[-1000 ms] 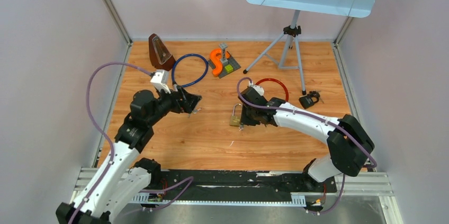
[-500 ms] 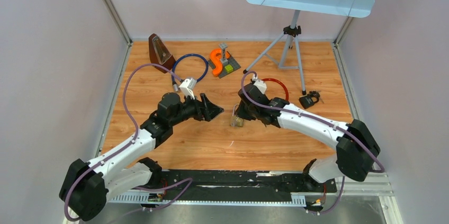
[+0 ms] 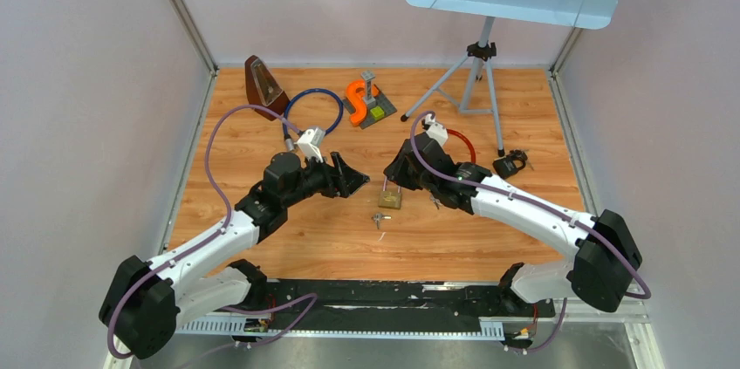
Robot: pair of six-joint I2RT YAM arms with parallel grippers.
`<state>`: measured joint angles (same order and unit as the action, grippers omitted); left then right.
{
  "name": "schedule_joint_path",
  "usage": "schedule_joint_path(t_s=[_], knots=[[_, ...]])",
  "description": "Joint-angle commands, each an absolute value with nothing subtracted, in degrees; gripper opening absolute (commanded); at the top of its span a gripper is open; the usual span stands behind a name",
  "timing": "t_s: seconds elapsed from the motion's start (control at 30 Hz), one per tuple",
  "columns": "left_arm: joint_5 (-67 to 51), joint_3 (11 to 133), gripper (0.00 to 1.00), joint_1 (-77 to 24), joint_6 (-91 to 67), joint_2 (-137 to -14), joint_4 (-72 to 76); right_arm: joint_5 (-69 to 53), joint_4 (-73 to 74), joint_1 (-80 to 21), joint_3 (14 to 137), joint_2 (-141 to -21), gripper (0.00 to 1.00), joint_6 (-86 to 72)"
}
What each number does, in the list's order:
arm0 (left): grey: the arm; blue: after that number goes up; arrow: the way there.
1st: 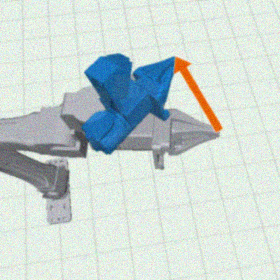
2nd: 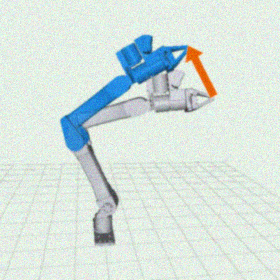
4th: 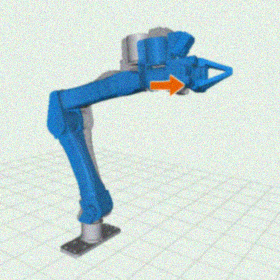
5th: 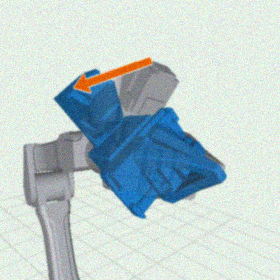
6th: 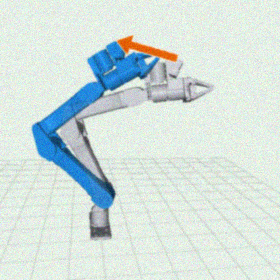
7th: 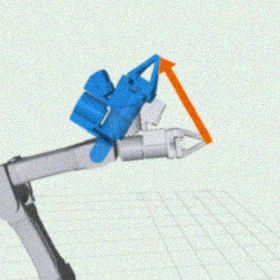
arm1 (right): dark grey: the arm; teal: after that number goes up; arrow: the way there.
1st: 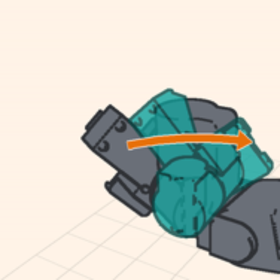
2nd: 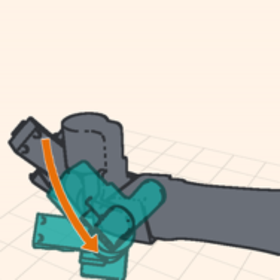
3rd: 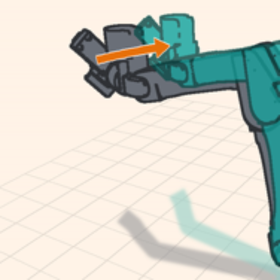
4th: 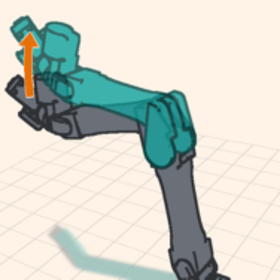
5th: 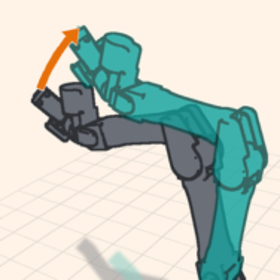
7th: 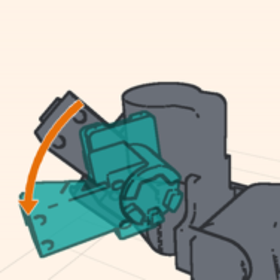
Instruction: Unlock with the key
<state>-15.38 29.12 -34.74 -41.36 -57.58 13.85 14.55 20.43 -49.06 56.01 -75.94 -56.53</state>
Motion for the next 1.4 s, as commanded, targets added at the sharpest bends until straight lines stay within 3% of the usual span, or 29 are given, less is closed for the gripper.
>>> schedule_joint_path(t_s=[0.0, 0.07, 0.23, 0.4, 0.57, 0.83, 1.0, 1.2, 1.37], knots=[[-11.09, 32.46, 0.83, -34.89, -38.07, -56.26, 7.13, 16.37, 23.81, -49.02, 55.87, -77.7, 0.29, -51.41], [-10.36, 32.89, 0.84, -34.95, -37.3, -56.18, 5.41, 16.38, 25.51, -48.24, 55.24, -77.74, 0.38, -50.37], [-7.75, 33.91, 0.87, -34.96, -35.85, -55.53, 1.78, 15.48, 29.26, -43.04, 53.18, -77.39, 0.47, -50.42], [-5.93, 34.91, 0.9, -34.9, -35.09, -54.93, -1.69, 19.13, 32.69, -36.82, 51.18, -77.55, 0.67, -52.62], [-5.52, 34.72, 0.91, -34.89, -35.29, -55.04, -1.85, 21.08, 33.98, -29.5, 50.96, -80.77, 0.68, -56.85], [-5.21, 34.82, 0.92, -34.9, -34.58, -54.82, -3.57, 24.51, 36.6, -26.84, 55.77, -90.96, 0.65, -59.92], [-4.2, 34.68, 0.93, -34.92, -33.74, -53.72, -4.97, 22.85, 37.1, -26.72, 56.33, -95.96, 0.54, -59.64], [-3.01, 34.73, 0.93, -34.91, -32.81, -52.69, -6.1, 16.68, 29.48, -28.24, 56.8, -97.16, 0.19, -50.37], [-2.97, 34.8, 0.94, -34.92, -32.57, -52.56, -6.13, 11.19, 19.43, -31.52, 56.68, -96.76, 0.09, -39.22]])
